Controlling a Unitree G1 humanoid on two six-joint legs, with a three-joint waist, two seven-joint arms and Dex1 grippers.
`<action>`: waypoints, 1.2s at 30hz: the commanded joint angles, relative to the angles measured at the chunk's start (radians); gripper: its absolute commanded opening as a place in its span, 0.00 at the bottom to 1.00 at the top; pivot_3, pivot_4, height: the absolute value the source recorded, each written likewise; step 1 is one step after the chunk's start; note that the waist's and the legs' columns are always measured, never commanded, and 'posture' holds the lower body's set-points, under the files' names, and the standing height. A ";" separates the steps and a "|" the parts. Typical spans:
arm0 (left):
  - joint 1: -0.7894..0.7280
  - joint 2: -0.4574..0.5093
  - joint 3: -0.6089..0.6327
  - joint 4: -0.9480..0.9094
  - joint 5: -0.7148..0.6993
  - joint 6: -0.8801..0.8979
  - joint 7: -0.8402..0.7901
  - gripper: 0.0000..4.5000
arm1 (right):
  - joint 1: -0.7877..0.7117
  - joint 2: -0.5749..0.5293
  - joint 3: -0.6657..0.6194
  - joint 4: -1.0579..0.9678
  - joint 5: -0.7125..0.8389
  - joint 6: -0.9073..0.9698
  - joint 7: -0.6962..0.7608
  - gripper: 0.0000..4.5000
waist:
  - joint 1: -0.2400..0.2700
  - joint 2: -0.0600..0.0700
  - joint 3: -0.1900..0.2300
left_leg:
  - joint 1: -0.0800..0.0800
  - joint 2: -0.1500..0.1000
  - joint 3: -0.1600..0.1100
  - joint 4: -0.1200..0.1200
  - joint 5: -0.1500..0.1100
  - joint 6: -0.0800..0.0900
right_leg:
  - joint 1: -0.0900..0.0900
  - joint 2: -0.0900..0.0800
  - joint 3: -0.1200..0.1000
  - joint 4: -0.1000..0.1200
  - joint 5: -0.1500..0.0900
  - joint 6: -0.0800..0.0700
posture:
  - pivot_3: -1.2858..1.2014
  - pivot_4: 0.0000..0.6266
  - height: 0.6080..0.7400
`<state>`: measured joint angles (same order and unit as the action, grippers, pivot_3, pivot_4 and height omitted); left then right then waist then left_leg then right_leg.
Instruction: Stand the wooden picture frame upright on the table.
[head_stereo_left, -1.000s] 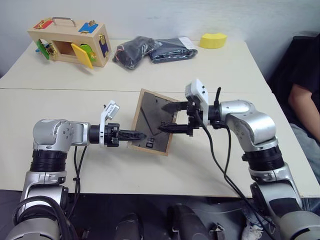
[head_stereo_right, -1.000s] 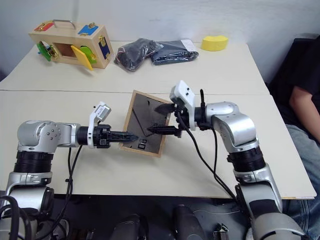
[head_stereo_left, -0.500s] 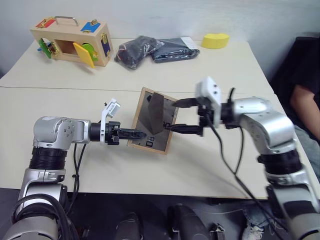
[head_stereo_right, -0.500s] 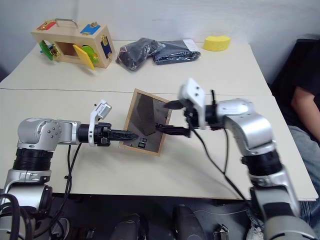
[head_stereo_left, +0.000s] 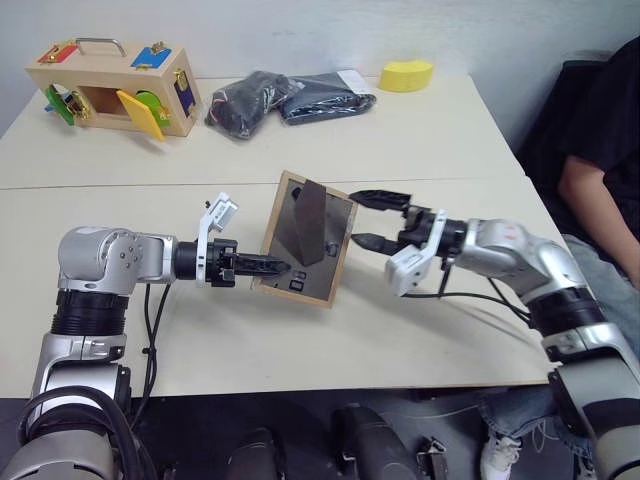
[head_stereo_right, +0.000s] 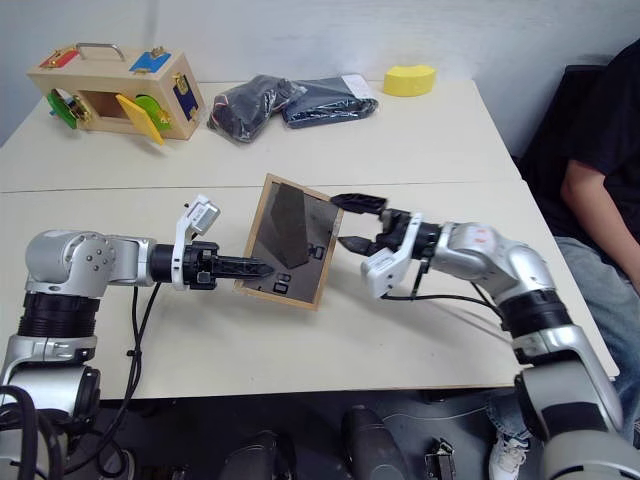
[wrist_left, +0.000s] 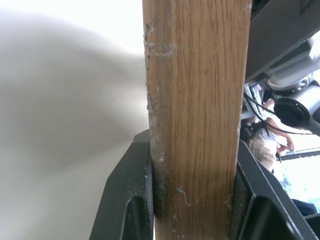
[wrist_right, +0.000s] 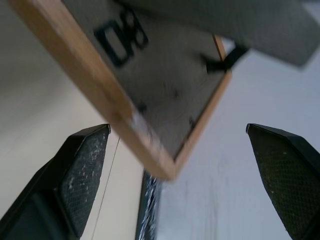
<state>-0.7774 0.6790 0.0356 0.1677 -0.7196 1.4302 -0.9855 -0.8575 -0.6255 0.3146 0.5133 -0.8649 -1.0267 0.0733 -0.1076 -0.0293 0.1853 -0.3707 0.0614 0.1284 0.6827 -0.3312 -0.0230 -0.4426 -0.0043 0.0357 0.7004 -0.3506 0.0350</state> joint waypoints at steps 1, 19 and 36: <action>-0.032 -0.004 0.015 -0.028 -0.043 0.007 -0.016 0.28 | -0.081 0.051 0.072 0.058 -0.146 0.004 -0.229 0.81 | -0.002 0.000 0.000 | 0.000 0.000 0.000 0.000 0.000 0.000 | 0.000 0.000 0.000 0.000 0.000 0.000 | 0.52 0.24 1.00; 0.172 0.300 0.208 -0.181 -0.065 -0.069 -0.050 0.86 | -0.198 0.055 0.141 0.215 -0.101 -0.013 -0.387 0.28 | -0.029 -0.001 0.000 | 0.001 0.000 0.000 -0.001 0.001 -0.001 | -0.001 0.000 0.000 0.004 -0.001 -0.002 | 0.52 0.24 1.00; 0.428 0.285 0.640 -0.547 -0.328 -0.209 0.004 1.00 | 0.100 0.092 -0.029 -0.352 1.559 1.331 0.874 0.28 | 0.015 -0.003 0.001 | 0.004 0.001 -0.012 0.002 0.000 0.001 | 0.011 -0.002 -0.009 -0.001 -0.001 -0.001 | 0.52 0.24 1.00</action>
<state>-0.3542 0.9572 0.6654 -0.3569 -1.0300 1.2542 -0.9902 -0.7321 -0.5299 0.3689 0.2392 0.5728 0.1336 0.9458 -0.0922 -0.0319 0.1866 -0.3669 0.0622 0.1165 0.6839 -0.3318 -0.0226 -0.4316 -0.0063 0.0260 0.6982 -0.3513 0.0335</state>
